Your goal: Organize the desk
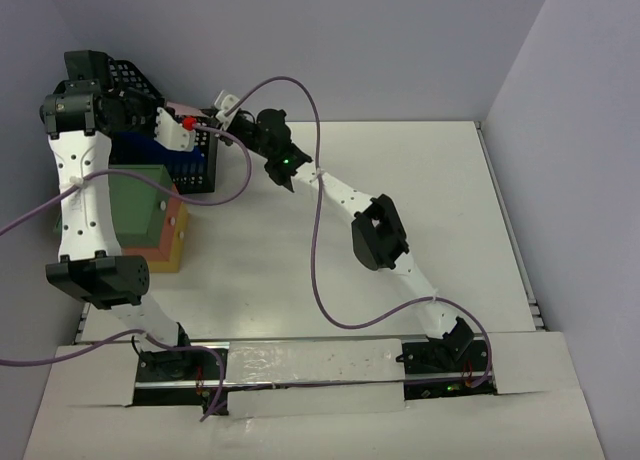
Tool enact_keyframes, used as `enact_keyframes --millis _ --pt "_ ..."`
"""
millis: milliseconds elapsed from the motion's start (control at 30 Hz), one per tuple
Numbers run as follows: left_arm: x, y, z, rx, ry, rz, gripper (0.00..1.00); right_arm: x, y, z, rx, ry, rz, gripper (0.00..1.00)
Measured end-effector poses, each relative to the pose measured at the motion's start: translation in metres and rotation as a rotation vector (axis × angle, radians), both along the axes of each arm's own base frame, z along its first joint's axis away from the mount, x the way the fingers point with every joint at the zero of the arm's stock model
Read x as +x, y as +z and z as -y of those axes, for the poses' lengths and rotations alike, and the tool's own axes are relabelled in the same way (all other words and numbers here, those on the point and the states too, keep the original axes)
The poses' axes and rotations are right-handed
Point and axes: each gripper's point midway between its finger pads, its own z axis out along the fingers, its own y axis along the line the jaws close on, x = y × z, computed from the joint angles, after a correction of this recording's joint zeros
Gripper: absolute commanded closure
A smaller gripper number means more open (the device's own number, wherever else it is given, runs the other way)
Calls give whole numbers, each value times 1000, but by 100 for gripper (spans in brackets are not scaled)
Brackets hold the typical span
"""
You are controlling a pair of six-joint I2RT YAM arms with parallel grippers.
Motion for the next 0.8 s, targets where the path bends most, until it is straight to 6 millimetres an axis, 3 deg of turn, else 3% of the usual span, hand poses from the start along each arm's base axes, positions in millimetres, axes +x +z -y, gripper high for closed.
enact_keyframes --millis 100,267,467,500,567,633,667,800 --pt "-6 2 4 -2 -12 10 100 -5 -2 -4 -15 19 13 100" --pt "-12 11 7 -3 -22 43 100 -16 -3 -12 -31 51 35 100" --pt "-11 13 8 -19 -24 51 98 -14 -1 -11 -25 39 42 100" --pt "-11 12 9 -27 -23 52 90 -13 0 -11 -25 36 42 100" --pt "-9 12 11 -54 -20 70 56 -11 -1 -9 -21 24 39 100" --pt "-8 16 19 -104 -37 110 39 -10 -2 -9 -10 22 25 100" --pt "-9 15 24 -127 -47 118 33 -9 -3 -8 -1 18 10 100" --pt "-14 23 38 -210 -60 150 25 -5 -3 -5 53 1 -63 100"
